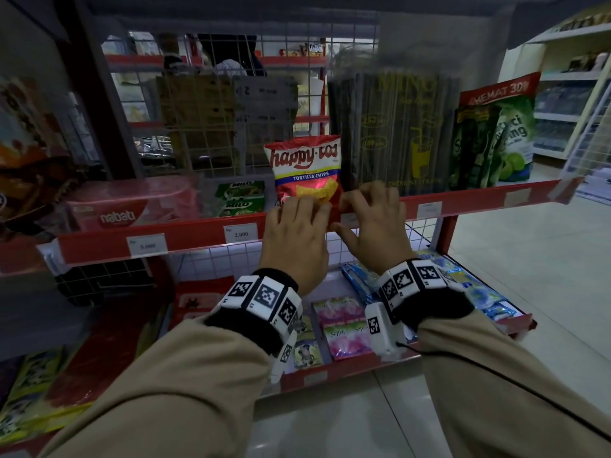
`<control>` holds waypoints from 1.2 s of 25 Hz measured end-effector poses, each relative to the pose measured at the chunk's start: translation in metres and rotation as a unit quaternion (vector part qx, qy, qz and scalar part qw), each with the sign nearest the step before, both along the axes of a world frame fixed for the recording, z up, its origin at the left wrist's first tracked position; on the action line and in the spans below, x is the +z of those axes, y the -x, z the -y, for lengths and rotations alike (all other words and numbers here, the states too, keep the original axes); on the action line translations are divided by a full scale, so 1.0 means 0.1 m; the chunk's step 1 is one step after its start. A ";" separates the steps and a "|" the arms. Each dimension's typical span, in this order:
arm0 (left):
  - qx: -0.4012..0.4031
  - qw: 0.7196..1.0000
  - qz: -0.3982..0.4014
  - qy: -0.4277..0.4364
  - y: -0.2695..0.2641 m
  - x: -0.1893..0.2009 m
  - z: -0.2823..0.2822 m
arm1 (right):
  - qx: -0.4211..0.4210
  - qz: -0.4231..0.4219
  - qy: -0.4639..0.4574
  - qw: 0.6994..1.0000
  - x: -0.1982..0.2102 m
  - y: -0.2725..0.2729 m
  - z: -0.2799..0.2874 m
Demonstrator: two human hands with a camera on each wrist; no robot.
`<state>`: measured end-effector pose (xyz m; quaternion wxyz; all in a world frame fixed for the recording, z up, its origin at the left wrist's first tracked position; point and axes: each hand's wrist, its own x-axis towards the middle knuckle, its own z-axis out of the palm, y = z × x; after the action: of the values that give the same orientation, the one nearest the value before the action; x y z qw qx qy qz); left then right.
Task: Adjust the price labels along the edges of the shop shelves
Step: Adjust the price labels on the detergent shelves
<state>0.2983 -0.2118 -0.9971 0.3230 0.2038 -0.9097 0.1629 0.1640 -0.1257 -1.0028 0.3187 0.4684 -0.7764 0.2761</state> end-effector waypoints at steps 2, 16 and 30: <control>-0.001 1.000 0.002 -0.007 0.00 0.01 0.00 | -0.008 -0.009 -0.030 0.999 0.06 0.01 -0.02; -0.027 0.999 0.003 -0.045 0.04 0.10 -0.02 | 0.089 -0.004 -0.078 0.993 0.28 0.11 -0.19; -0.069 0.990 0.005 -0.120 0.01 0.17 0.02 | 0.171 0.218 0.025 0.961 0.45 0.10 -0.20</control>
<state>0.2976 -0.2137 -0.9797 0.3021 0.1767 -0.9363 0.0304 0.1538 -0.1062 -0.9575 0.1020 0.5143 -0.7283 0.4411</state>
